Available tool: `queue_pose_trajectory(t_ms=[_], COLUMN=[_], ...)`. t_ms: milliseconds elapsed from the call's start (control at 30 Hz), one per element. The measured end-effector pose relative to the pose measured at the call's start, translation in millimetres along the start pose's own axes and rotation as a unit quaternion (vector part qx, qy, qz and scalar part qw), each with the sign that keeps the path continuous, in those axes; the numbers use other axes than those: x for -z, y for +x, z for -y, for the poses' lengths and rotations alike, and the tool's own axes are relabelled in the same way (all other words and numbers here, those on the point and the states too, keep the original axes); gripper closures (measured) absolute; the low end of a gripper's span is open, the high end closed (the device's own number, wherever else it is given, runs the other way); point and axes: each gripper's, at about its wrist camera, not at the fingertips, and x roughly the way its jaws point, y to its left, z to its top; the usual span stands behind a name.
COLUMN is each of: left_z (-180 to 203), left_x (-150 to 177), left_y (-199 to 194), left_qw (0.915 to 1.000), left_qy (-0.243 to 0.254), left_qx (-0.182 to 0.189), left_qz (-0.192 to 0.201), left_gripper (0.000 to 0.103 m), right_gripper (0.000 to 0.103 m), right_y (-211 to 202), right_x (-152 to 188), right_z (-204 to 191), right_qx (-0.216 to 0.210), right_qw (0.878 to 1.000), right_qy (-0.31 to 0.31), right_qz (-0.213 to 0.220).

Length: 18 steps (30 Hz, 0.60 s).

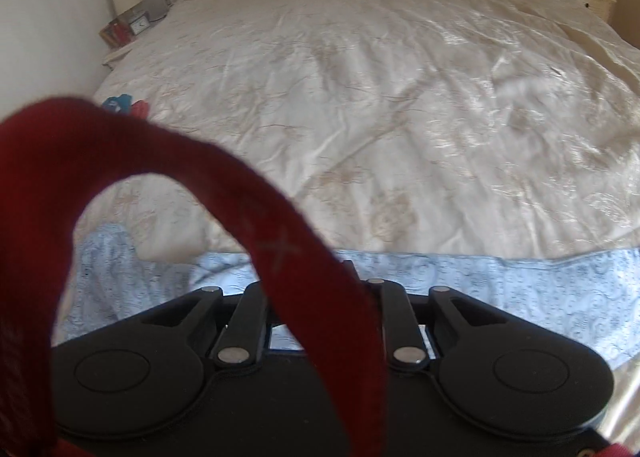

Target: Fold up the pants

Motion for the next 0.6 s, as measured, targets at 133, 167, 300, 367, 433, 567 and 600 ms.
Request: queue_pose_trajectory(t_ms=[133,167,300,367,433,567,600], left_z=[-14.4,-17.9,-31.8,-38.1,-43.0,-53.0,-55.6], left_x=[-18.7,-22.9,-37.3,-44.7,-51.4,-59.8,-60.9], left_y=[25.8,32.4,57.7,69.5,80.4,101.8,107.0], left_qw=[1.0,0.9999,0.9995,0.9993,0.9991,0.9983,0.998], left_qy=[0.001,0.0,-0.013,-0.017,-0.015,-0.023,-0.025], left_qx=[0.006,0.007,0.014,0.016,0.014,0.005,0.003], left_qz=[-0.008,-0.01,-0.024,-0.031,-0.037,-0.053,-0.058], left_gripper=[0.1,0.1,0.101,0.101,0.101,0.101,0.1], right_gripper=[0.071,0.071,0.071,0.071,0.071,0.068,0.064], right_y=[27.1,33.6,61.5,74.5,87.2,106.5,112.0], right_x=[-7.5,-8.8,-10.0,-9.4,-9.9,-9.5,-10.0], right_z=[-54.4,-63.9,-105.9,-120.8,-136.0,-152.4,-156.7], right_qx=[-0.043,-0.05,-0.074,-0.082,-0.089,-0.106,-0.111], right_qw=[0.999,0.998,0.996,0.995,0.993,0.988,0.987], right_qy=[-0.021,-0.025,-0.044,-0.051,-0.06,-0.081,-0.088], right_qz=[-0.004,-0.006,-0.019,-0.031,-0.046,-0.073,-0.08])
